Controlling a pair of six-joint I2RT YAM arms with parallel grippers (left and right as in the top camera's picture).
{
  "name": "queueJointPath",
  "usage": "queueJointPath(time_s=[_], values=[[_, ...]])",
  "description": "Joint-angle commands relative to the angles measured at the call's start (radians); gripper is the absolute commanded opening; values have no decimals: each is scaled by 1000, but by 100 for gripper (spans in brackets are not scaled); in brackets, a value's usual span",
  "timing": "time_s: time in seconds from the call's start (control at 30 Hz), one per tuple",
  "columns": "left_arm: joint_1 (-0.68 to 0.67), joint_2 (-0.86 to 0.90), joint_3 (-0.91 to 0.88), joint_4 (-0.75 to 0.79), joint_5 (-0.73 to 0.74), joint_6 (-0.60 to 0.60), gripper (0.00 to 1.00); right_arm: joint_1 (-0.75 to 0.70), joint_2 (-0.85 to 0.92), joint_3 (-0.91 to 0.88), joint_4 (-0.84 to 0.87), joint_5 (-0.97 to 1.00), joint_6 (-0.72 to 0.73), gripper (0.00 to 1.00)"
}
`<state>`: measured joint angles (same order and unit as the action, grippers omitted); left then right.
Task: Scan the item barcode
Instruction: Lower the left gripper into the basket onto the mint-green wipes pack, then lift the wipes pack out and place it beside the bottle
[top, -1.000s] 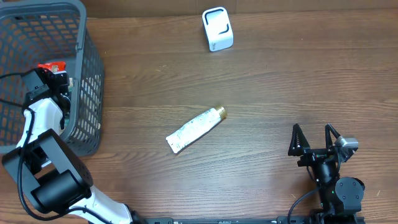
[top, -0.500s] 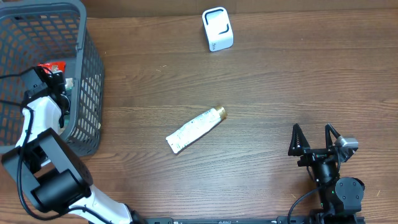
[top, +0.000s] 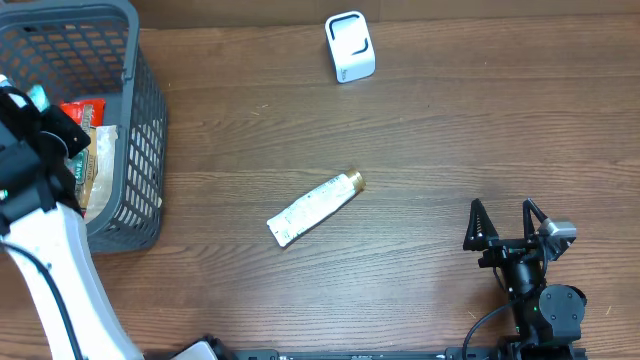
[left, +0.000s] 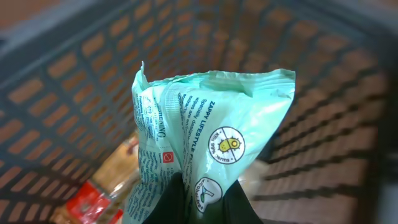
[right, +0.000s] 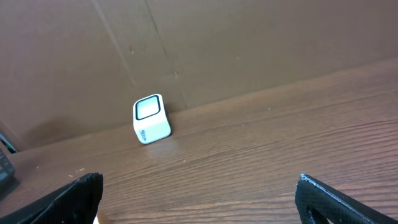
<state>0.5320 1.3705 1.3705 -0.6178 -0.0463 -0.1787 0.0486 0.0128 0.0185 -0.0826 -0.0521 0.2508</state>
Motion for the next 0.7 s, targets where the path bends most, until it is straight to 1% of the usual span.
queueJointPath(time_s=[0.0,0.2,0.33,0.53,0.6,0.67], values=[[-50,-98,22,-2,101,-30,4,7,-10,-11,4,3,4,100],[-179,-196,22,-49,106,11,4,7,-10,-11,4,3,4,100],[-327,-195,17,-109,156,79,4,7,-10,-11,4,3,4,100],[-577,-99,-56,-210,151,98,4,7,-10,-11,5,3,4,100],[-646,-50,-98,-211,149,120,4,7,-10,-11,5,3,4,100],[-717,36,-154,-188,147,153,4,7,-10,-11,4,3,4,100]])
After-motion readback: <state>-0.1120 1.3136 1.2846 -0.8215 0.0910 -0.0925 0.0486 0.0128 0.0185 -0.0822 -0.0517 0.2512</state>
